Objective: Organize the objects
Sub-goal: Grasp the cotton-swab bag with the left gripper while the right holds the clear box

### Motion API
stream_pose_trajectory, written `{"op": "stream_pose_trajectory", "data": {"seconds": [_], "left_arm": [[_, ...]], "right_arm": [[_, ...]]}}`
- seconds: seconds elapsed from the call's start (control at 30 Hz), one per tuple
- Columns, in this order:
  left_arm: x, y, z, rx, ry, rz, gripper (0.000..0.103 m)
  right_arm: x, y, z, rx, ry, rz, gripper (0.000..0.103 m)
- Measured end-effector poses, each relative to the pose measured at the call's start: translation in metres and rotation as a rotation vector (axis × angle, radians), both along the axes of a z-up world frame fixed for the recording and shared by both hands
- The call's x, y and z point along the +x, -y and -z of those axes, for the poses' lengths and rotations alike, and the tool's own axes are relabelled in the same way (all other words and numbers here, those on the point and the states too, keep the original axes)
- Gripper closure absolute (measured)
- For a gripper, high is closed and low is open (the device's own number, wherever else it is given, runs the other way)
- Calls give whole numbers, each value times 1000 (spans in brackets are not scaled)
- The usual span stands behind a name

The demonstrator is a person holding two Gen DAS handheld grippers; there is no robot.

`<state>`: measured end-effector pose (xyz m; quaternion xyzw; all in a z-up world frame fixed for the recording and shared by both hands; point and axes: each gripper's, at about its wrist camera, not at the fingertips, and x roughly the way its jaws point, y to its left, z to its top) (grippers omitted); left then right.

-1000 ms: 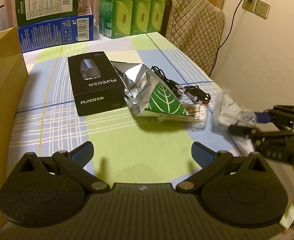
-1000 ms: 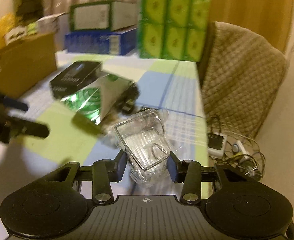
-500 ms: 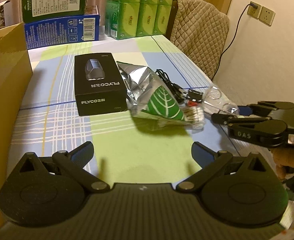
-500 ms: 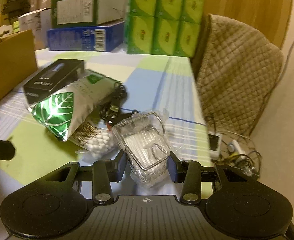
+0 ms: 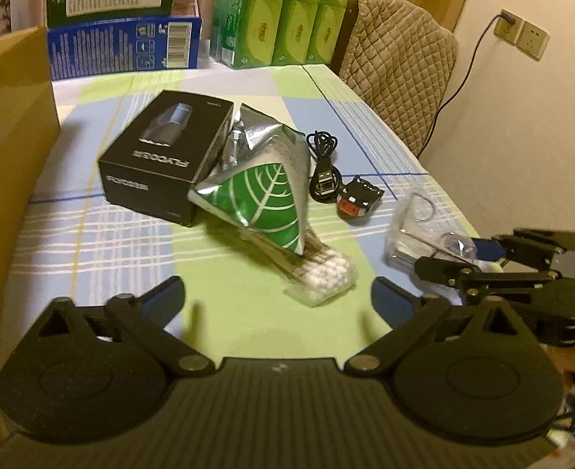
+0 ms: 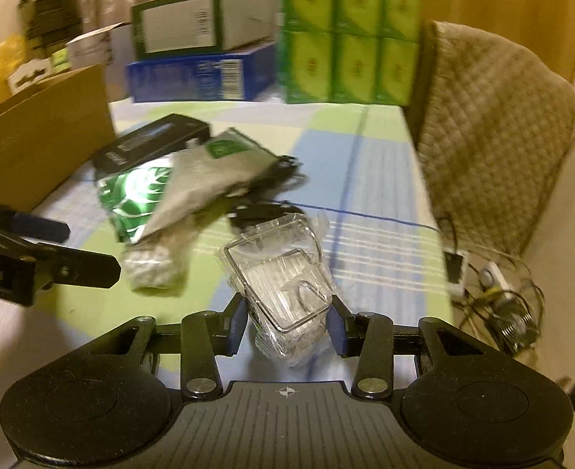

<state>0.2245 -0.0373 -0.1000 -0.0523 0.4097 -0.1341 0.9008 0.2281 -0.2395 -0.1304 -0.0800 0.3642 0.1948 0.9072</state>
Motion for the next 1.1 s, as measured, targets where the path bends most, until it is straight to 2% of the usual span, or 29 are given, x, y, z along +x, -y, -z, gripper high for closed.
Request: {"op": "stream_pose_trajectory", "data": {"seconds": [0.13, 0.2, 0.23, 0.3, 0.33, 0.4, 0.47, 0.57, 0.7, 0.8, 0.83, 0.87, 0.9, 1.0, 1.1], "left_arm": [[10, 12, 3, -25, -11, -18, 19], [15, 18, 6, -40, -24, -19, 27], [18, 21, 8, -45, -40, -16, 34], [23, 28, 13, -28, -51, -22, 40], [25, 30, 15, -18, -55, -26, 47], [26, 33, 17, 1, -43, -35, 48], [26, 34, 16, 10, -53, -23, 60], [16, 29, 13, 32, -84, -1, 67], [-10, 7, 7, 34, -145, 19, 68], [-25, -4, 4, 56, -162, 40, 66], [-27, -5, 2, 64, -158, 32, 62], [-28, -7, 1, 66, -157, 19, 50], [-26, -9, 2, 62, -159, 0, 46], [-18, -11, 3, 36, -160, -37, 44], [-8, -7, 7, 56, -156, -44, 45]], "right_arm": [[-3, 5, -3, -8, 0, 35, 63], [-4, 7, -3, -6, 1, 50, 63], [-4, 8, -3, 1, 1, 56, 63], [-5, 9, -4, 13, -1, 69, 63], [-6, 9, -4, 18, -4, 72, 63], [-7, 9, -5, 23, -8, 71, 63], [-10, 9, -6, 28, -15, 70, 63], [-20, 6, -8, 24, -25, 61, 63], [-37, 2, -10, 40, -44, 62, 63], [-48, -2, -13, 50, -52, 58, 63], [-50, -4, -13, 50, -54, 60, 63], [-51, -5, -13, 54, -57, 64, 63], [-52, -5, -13, 59, -61, 69, 63], [-54, -8, -14, 63, -61, 79, 63], [-54, -9, -15, 61, -58, 77, 63]]}}
